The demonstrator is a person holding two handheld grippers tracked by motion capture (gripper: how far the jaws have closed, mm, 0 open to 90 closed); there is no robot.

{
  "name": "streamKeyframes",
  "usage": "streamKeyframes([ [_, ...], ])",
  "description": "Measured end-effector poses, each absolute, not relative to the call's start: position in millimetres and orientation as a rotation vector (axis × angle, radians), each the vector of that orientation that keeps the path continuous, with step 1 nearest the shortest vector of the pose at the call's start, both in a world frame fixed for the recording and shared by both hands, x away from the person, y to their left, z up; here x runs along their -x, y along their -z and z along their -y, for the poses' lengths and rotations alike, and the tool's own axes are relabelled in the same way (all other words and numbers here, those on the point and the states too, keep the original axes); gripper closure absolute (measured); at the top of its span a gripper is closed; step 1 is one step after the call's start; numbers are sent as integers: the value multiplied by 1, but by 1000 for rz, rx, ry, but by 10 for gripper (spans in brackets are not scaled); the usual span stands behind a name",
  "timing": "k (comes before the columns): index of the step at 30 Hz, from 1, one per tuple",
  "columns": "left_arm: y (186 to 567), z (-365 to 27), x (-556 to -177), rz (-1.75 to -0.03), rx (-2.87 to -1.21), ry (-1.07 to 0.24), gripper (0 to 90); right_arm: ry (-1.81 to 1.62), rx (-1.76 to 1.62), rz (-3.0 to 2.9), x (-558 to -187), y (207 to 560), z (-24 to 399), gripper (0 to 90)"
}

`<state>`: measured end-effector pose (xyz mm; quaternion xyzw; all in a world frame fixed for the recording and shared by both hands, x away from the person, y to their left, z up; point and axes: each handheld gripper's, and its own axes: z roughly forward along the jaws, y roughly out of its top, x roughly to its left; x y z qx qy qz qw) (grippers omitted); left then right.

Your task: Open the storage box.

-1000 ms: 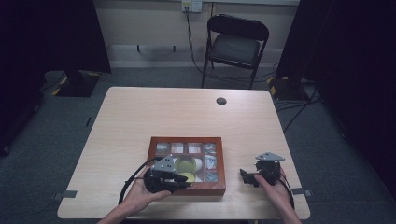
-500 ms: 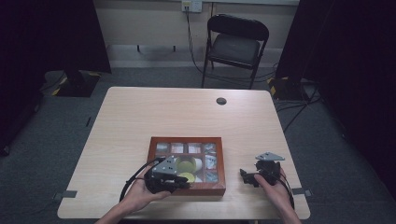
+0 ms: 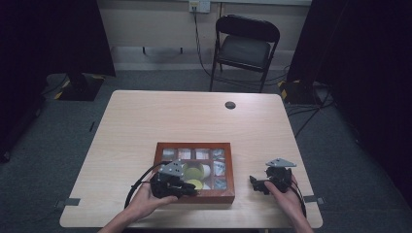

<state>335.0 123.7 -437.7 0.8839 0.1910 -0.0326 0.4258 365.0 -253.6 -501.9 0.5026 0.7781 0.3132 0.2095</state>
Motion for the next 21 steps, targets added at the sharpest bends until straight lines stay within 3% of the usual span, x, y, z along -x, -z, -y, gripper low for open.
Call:
streamKeyframes([
  [21,433,-126,-341,-520,-2183,155,811,-871,-1399,-2164,-365,502,254,0],
])
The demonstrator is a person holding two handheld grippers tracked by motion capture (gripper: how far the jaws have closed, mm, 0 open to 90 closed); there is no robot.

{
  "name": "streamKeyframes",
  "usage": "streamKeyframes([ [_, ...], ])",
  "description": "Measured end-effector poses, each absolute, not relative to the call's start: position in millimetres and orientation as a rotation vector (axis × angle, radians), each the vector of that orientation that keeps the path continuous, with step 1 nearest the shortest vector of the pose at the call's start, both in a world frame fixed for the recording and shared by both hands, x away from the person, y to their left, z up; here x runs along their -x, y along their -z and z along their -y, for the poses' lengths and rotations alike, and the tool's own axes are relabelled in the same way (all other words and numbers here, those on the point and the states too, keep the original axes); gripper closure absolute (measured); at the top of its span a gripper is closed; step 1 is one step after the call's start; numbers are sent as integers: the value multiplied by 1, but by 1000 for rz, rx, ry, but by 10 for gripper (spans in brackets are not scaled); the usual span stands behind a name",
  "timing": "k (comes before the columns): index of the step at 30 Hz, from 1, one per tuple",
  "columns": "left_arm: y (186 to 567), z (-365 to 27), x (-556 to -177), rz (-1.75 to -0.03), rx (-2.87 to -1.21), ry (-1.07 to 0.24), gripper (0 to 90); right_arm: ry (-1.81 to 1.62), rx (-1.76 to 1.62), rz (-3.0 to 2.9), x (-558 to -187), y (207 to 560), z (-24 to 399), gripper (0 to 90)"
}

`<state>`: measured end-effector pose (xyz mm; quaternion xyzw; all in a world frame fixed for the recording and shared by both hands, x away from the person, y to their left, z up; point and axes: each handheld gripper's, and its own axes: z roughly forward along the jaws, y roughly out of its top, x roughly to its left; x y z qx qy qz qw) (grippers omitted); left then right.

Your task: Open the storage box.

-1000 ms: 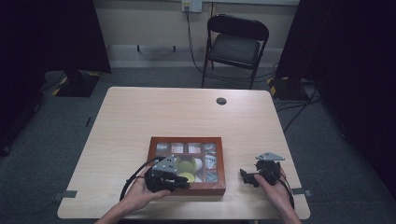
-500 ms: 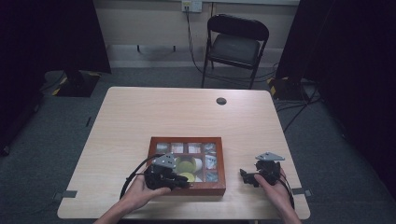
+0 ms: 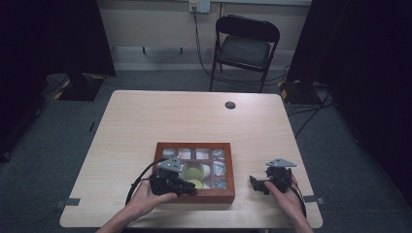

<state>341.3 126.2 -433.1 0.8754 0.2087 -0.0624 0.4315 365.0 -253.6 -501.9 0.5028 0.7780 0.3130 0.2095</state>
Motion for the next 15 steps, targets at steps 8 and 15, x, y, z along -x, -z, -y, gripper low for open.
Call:
streamKeyframes([
  [8,423,-130,-345,-527,-2132,182,811,-871,-1398,-2164,-365,502,254,0],
  [15,420,-132,-347,-547,-2110,202,811,-871,-1398,-2164,-365,502,254,0],
])
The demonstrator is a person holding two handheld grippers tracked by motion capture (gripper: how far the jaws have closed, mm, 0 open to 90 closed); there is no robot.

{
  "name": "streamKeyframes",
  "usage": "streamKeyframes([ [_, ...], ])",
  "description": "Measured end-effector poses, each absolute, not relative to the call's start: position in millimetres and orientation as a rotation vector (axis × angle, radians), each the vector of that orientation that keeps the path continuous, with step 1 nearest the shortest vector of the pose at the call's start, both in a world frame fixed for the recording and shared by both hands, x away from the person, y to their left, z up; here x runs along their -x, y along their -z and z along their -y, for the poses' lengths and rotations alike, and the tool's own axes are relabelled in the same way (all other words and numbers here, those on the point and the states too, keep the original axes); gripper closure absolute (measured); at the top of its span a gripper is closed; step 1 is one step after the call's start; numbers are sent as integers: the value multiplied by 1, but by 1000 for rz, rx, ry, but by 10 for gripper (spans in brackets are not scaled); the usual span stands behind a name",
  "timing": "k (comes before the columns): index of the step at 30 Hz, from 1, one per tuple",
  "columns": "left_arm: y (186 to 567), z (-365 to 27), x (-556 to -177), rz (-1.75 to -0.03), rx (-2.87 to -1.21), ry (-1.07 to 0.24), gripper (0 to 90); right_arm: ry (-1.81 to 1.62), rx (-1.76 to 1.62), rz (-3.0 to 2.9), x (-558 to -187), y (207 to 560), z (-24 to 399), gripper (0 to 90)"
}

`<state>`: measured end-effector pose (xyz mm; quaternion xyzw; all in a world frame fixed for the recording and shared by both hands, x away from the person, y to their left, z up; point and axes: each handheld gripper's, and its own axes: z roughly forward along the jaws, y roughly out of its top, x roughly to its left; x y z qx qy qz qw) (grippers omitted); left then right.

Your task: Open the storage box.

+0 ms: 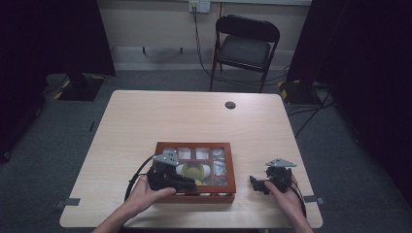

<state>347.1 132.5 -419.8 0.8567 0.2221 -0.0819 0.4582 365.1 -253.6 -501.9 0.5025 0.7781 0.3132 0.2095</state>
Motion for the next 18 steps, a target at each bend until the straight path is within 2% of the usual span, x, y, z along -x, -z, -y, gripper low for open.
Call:
streamKeyframes([
  [18,402,-136,-351,-567,-2059,188,808,-871,-1398,-2165,-365,502,254,0],
])
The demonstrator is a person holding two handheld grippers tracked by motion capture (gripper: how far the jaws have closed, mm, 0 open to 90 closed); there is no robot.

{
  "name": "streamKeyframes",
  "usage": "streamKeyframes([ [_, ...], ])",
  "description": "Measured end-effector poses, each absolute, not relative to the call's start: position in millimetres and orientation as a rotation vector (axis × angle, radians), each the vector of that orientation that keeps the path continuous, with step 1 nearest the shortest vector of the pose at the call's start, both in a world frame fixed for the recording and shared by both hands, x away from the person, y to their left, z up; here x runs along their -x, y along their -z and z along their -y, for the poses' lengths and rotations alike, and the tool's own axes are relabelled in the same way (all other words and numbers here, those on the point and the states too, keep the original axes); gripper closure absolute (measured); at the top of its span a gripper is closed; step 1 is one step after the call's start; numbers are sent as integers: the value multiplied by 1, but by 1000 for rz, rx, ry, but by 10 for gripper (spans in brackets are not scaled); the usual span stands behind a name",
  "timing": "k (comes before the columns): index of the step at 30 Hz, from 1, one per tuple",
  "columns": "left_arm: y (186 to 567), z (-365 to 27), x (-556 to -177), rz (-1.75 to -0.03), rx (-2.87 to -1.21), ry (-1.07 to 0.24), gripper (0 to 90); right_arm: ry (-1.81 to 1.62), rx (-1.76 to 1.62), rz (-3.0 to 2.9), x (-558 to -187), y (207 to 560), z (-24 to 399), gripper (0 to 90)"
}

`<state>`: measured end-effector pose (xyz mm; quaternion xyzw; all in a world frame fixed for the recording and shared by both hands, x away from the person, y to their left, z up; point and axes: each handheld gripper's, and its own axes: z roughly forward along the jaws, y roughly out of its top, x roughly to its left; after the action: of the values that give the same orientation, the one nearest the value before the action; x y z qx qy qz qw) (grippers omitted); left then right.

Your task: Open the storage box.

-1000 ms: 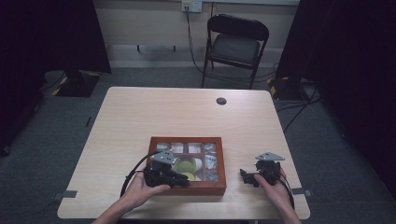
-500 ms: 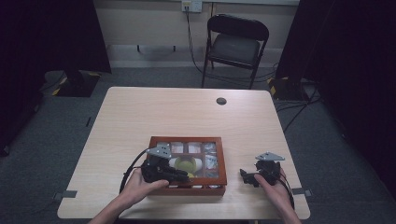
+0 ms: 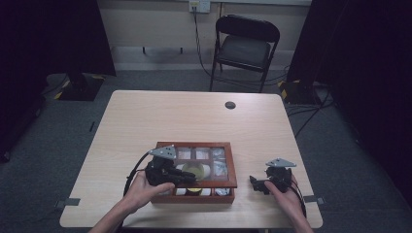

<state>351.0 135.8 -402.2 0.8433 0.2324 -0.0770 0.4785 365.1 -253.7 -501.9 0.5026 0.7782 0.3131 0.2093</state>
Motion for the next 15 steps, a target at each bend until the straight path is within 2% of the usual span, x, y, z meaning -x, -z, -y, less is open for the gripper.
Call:
streamKeyframes([
  [15,388,-138,-358,-592,-2022,192,806,-871,-1399,-2165,-365,502,254,0],
])
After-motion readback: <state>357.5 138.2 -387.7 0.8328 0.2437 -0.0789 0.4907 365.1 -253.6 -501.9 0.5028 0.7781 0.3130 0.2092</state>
